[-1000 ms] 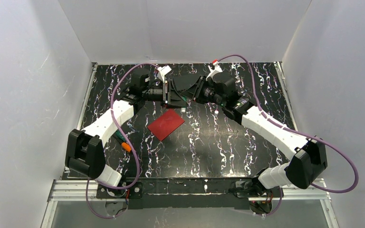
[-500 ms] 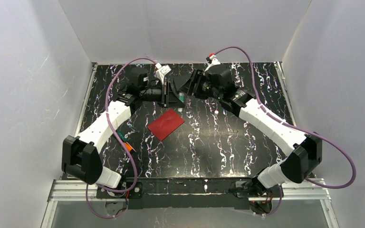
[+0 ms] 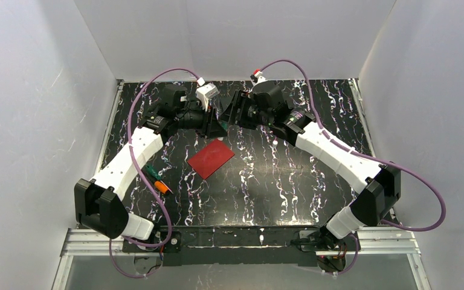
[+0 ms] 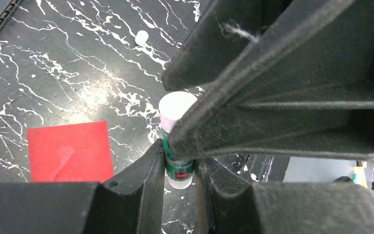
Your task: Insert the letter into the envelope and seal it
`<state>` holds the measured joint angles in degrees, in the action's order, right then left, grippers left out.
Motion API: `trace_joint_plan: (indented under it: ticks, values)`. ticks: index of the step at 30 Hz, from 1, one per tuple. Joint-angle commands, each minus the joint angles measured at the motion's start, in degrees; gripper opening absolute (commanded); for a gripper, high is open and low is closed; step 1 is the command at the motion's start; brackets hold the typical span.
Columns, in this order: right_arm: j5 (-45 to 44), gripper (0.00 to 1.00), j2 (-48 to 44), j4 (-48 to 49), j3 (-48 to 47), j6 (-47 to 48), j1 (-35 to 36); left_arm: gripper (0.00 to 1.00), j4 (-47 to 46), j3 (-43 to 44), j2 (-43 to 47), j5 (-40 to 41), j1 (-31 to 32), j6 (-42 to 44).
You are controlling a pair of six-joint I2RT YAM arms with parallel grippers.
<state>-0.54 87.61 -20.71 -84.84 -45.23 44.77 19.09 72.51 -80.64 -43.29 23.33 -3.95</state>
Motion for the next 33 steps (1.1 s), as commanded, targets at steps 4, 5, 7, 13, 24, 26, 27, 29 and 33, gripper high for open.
trace_joint_plan:
  ticks: [4, 5, 7, 13, 24, 26, 27, 29, 33]
  values:
    - [3.47, 0.54, -0.93, 2.58, -0.32, -0.87, 0.40, 0.00, 1.96, 2.45, 0.45, 0.44, 0.15, 2.26]
    - [3.44, 0.49, -0.99, 2.78, -0.25, -0.72, 0.40, 0.00, 1.80, 2.39, 0.60, 0.21, 0.08, 2.09]
    - [3.56, 0.40, -1.33, 3.62, 0.18, -0.43, 0.40, 0.00, 1.55, 2.08, 0.87, 0.14, 0.09, 1.89]
    - [4.65, 0.27, -2.38, 6.71, 1.99, 1.13, 0.45, 0.00, 1.59, 1.54, 1.84, -1.49, 0.10, 1.63]
    - [20.98, 0.01, -8.57, 19.99, 6.31, 14.33, -1.46, 0.00, 6.53, 5.57, 2.78, -17.06, 0.05, -1.66]
    - [26.03, 0.01, -9.99, 24.22, 7.46, 15.59, -2.29, 0.00, 7.85, 6.85, 2.71, -21.61, -0.02, -1.85]
    - [28.26, 0.01, -10.67, 25.71, 8.01, 16.07, -2.63, 0.00, 8.34, 7.48, 2.69, -23.44, -0.04, -2.03]
    - [32.63, 0.01, -12.02, 29.32, 9.05, 16.49, -3.29, 0.00, 7.44, 8.26, 2.97, -26.95, -0.22, -3.19]
    - [40.60, 0.01, -12.45, 32.71, 7.94, 16.13, -3.98, 0.00, 1.75, 8.76, 3.35, -33.38, -0.89, -8.93]
